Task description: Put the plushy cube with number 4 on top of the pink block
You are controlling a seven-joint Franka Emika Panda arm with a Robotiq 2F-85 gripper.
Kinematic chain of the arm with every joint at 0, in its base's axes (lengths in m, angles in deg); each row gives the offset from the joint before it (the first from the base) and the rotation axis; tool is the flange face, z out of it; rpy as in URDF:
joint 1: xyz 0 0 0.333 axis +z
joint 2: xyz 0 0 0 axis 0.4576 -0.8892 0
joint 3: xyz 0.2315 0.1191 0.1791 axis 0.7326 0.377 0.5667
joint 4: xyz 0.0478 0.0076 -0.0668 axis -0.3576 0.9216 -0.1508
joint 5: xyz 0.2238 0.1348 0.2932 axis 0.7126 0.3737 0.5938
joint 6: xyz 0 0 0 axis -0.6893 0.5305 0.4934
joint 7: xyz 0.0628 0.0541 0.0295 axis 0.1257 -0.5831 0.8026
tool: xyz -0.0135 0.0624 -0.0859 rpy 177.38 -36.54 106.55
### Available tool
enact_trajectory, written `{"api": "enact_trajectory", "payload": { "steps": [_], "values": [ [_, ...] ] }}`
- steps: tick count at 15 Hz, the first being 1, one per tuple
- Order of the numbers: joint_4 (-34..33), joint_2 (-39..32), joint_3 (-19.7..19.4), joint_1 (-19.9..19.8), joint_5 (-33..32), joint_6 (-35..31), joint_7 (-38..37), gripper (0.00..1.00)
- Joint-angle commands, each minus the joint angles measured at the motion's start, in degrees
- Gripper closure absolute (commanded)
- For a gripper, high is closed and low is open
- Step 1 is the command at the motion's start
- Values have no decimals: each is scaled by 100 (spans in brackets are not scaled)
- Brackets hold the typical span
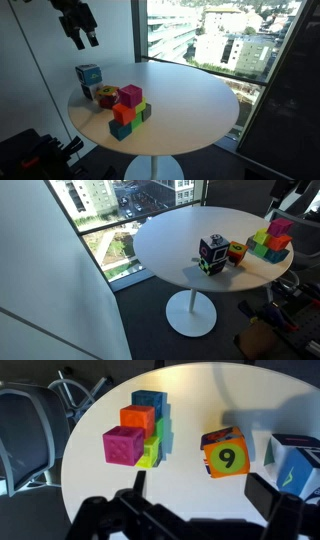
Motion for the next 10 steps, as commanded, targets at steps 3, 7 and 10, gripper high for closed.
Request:
{"api": "enact_trajectory", "payload": {
  "steps": [3,7,10],
  "values": [
    [-14,-15,-96,112,-62,25,-54,0],
    [-93,-123,-72,106,-75,1,-80,0],
    [-226,-307,-65,139,-52,-89,-92,0]
  ]
}}
